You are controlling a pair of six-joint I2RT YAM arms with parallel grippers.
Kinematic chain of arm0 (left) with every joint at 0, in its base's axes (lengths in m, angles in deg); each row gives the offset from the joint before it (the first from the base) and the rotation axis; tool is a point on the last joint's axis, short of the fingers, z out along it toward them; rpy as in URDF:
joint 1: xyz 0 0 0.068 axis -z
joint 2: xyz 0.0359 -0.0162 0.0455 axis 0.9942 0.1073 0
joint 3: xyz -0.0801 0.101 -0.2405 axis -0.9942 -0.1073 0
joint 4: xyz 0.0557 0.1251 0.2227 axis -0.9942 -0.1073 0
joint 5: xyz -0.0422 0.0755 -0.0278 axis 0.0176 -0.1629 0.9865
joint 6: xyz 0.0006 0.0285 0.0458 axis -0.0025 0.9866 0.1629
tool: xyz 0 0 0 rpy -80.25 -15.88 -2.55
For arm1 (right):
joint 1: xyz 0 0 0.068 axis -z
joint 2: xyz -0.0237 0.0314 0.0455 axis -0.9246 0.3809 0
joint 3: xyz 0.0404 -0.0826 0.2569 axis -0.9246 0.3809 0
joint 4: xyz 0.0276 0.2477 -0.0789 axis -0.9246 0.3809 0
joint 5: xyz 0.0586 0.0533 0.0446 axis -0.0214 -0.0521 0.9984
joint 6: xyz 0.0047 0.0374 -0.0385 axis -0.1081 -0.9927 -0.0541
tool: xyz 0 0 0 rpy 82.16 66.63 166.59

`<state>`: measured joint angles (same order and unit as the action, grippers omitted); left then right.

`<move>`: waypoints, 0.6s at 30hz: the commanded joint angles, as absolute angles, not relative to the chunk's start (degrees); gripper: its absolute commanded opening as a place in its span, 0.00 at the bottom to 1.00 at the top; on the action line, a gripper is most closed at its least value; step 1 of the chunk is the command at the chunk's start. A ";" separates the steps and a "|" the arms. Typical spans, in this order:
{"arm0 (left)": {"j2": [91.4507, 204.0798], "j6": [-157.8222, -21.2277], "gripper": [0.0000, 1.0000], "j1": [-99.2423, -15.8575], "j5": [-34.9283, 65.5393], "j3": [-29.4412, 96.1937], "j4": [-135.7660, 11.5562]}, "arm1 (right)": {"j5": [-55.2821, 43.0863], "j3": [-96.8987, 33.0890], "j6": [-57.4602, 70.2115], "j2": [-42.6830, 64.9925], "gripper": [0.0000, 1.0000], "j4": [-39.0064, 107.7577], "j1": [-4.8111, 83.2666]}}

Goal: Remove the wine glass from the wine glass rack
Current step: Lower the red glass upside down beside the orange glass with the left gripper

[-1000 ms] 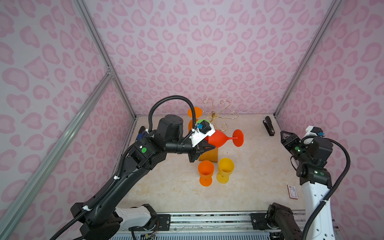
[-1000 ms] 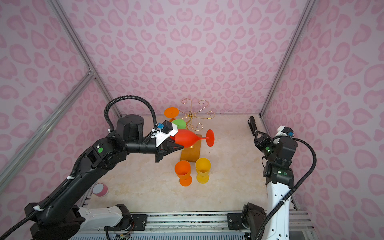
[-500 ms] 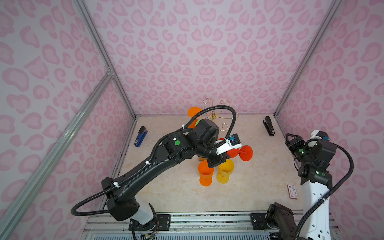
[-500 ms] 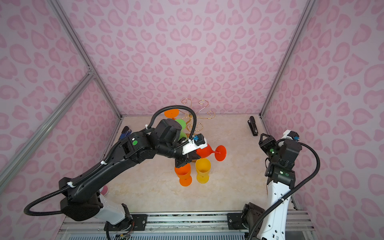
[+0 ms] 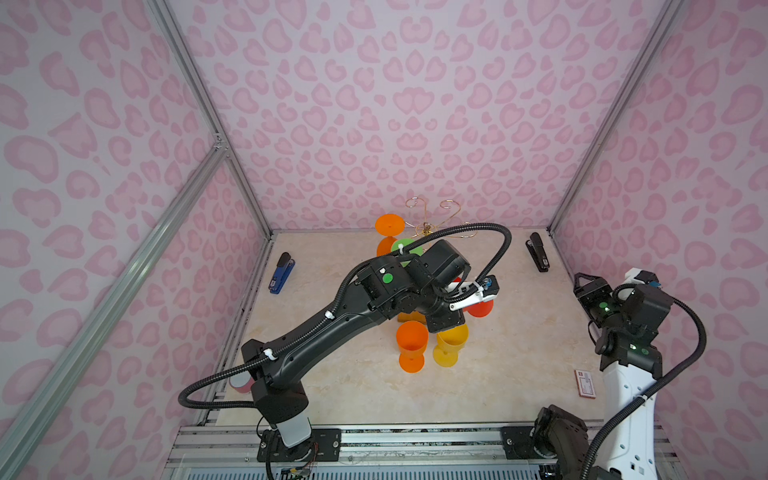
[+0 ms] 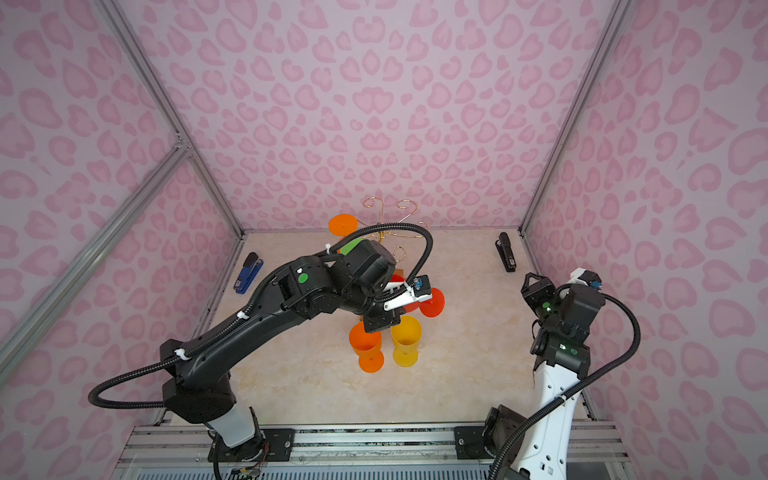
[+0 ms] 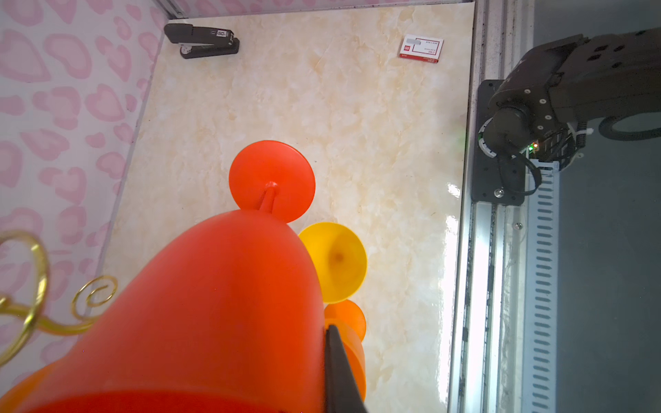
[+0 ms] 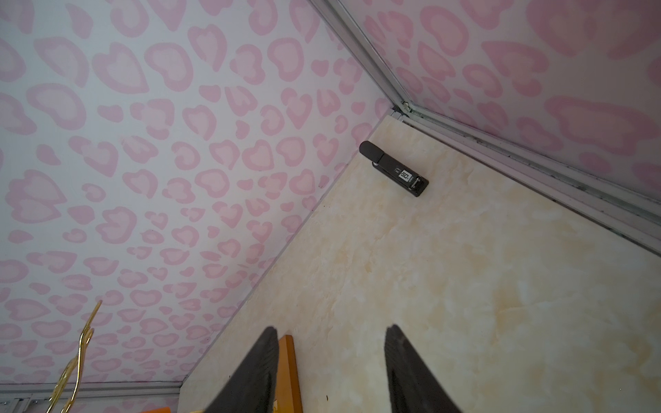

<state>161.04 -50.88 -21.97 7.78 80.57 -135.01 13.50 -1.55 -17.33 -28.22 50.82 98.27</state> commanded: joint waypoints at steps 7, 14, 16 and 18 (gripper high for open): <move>151.29 -56.89 0.02 -20.73 -1.89 79.37 -145.93 | 14.57 -0.02 -18.35 -28.22 0.49 47.99 98.28; 142.89 -64.42 0.02 -20.65 -7.56 73.81 -149.71 | 15.17 0.60 -18.79 -28.00 0.49 47.15 98.28; 140.94 -66.34 0.02 -20.65 -8.78 72.48 -151.13 | 15.47 1.02 -19.37 -27.82 0.49 46.38 98.28; 139.28 -67.99 0.02 -20.65 -9.18 71.16 -151.98 | 15.97 1.43 -19.99 -27.54 0.49 45.63 98.28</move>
